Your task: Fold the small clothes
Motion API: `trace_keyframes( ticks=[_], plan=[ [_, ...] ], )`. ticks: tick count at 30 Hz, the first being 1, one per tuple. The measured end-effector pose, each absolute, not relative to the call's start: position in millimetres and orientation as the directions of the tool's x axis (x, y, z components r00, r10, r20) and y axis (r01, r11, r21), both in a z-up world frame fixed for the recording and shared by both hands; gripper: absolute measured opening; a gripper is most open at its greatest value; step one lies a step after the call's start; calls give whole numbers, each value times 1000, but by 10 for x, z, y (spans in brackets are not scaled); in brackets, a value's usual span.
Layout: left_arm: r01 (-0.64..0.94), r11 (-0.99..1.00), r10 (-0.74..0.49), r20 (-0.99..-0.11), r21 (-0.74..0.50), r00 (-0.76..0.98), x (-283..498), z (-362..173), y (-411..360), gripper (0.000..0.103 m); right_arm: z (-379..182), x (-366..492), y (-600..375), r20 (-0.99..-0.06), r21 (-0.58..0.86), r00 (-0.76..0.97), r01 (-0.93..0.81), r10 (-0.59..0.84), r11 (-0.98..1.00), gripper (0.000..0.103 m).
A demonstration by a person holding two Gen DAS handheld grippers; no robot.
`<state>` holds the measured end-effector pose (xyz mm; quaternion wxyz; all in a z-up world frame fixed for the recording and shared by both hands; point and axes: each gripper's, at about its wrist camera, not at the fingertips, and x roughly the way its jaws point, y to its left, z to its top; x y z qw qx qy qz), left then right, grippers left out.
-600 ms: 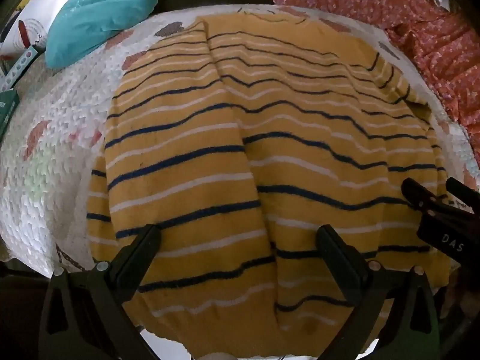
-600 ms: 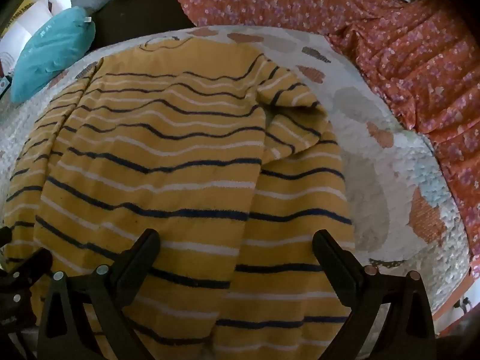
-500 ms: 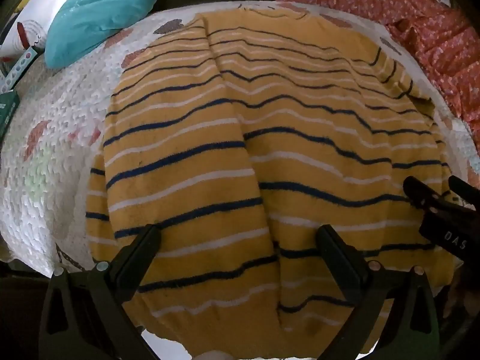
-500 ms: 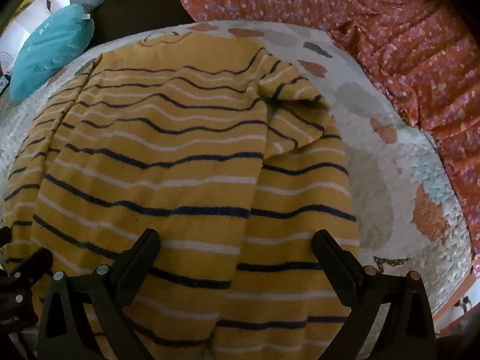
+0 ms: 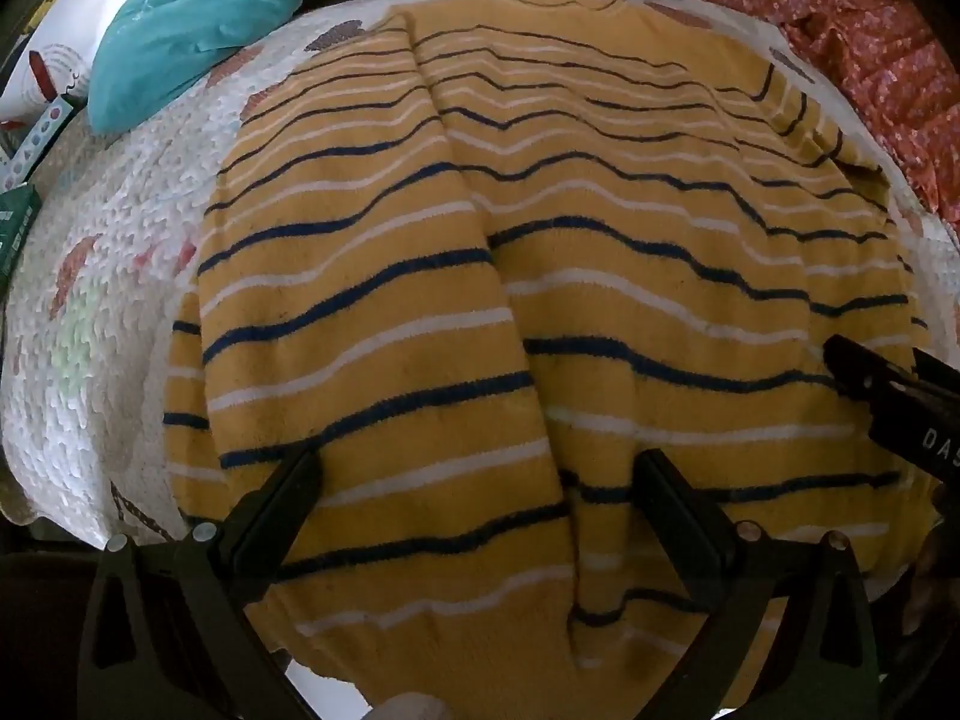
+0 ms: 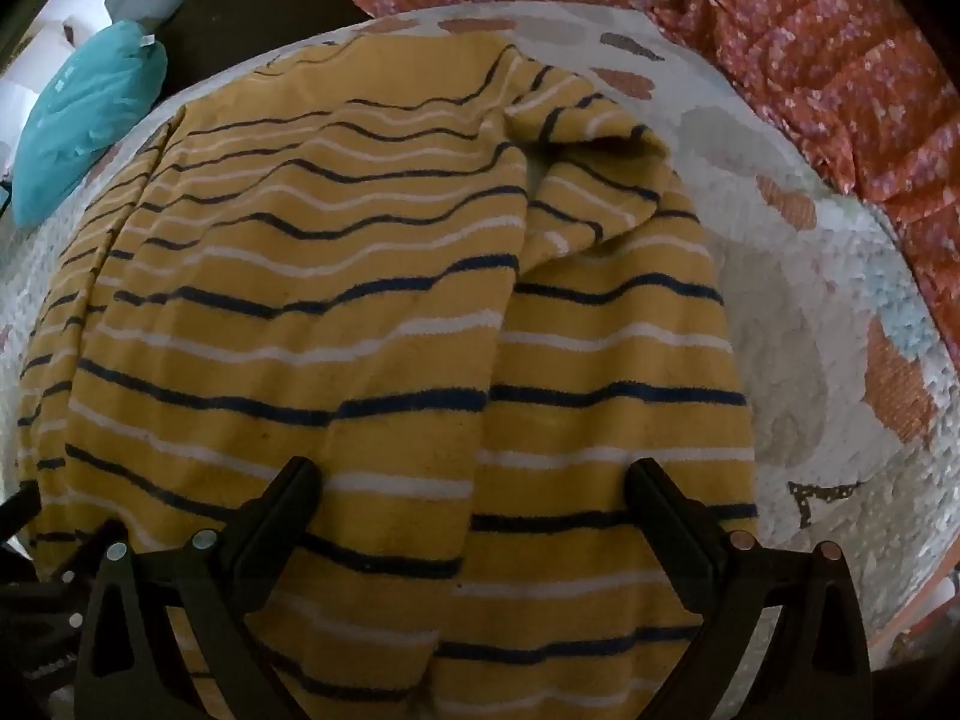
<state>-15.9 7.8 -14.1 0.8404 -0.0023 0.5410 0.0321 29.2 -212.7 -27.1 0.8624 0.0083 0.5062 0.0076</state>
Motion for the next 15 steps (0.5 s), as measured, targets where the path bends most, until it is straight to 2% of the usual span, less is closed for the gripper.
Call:
trace_keyframes(
  ticks=[15],
  plan=[
    [-70, 998, 36, -916, 8, 399, -95, -44, 150, 103, -283, 112, -2140, -863, 68, 504, 57, 30, 996, 103]
  ],
)
